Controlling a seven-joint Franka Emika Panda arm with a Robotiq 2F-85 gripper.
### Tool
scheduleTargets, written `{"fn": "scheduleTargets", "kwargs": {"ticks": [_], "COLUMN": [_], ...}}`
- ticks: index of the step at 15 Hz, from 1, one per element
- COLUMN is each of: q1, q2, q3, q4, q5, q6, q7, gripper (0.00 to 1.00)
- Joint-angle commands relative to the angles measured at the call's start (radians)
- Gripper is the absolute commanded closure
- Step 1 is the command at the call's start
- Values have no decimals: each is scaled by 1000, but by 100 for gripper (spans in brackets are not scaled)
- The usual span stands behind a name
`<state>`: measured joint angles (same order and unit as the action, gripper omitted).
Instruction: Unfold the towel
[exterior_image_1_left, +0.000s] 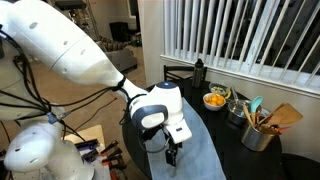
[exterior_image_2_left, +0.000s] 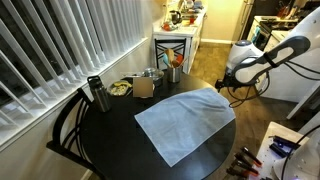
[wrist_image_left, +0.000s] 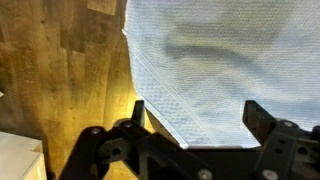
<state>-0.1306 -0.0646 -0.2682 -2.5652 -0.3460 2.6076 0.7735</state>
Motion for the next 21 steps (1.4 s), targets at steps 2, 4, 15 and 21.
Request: {"fn": "scheduleTargets", "kwargs": {"ticks": [2, 4, 15, 21], "q1": [-14, -8, -31, -31], "q2": [-112, -133, -142, -142], "q3": [59, 81, 161, 161], "q4": [-97, -111, -96, -96], "q5": [156, 224, 315, 315], "q6": [89, 99, 73, 73], "q7": [-178, -233, -272, -272], "gripper": [0, 0, 0, 0]}}
